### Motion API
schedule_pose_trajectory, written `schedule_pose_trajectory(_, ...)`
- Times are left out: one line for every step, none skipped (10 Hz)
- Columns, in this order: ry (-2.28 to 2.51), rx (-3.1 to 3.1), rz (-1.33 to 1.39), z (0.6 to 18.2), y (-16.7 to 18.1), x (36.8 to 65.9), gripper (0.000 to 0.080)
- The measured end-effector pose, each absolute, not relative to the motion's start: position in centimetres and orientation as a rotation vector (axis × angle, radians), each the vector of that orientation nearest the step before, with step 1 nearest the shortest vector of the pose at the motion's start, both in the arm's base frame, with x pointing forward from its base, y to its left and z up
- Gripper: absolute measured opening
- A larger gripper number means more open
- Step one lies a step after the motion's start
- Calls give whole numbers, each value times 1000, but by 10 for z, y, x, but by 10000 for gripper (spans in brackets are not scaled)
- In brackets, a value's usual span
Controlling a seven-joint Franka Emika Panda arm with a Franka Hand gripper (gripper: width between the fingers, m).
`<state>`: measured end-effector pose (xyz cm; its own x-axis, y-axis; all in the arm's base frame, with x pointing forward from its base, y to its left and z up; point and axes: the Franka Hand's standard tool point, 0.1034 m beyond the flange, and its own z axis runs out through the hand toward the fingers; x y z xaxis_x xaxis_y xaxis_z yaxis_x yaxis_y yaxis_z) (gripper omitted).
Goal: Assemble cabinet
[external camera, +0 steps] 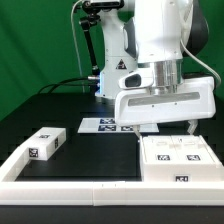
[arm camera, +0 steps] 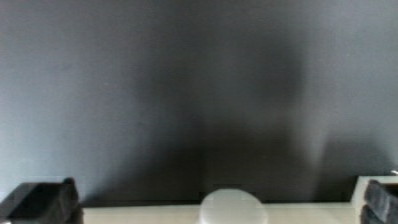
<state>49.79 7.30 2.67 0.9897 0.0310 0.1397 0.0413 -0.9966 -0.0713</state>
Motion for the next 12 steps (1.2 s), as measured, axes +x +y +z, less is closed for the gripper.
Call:
schedule_pose_trajectory(-61,-3060,-213,27,73,498,797)
schedule_pose_trajectory(-70,-3061,-212,25,71,497,797)
schedule_pose_trajectory(-72,-3060,-219,18,69,497,797)
schedule_pose_trajectory(-82,-3059,-218,12,68,498,797)
schedule_pose_trajectory(-90,-3059,-217,8,68,500,797)
schedule_pose_trajectory(-111,-3057,-234,6,68,505,797)
schedule_pose_trajectory(-113,-3055,-247,6,69,507,797)
schedule_pose_trajectory(-127,-3054,-255,6,68,510,797)
schedule_pose_trajectory(-132,-3054,-257,5,67,513,797)
schedule_pose_trajectory(-132,-3054,-252,4,66,513,783)
schedule_pose_trajectory(-134,-3054,-251,3,67,512,783)
schedule_pose_trajectory(-135,-3054,-251,3,67,512,612)
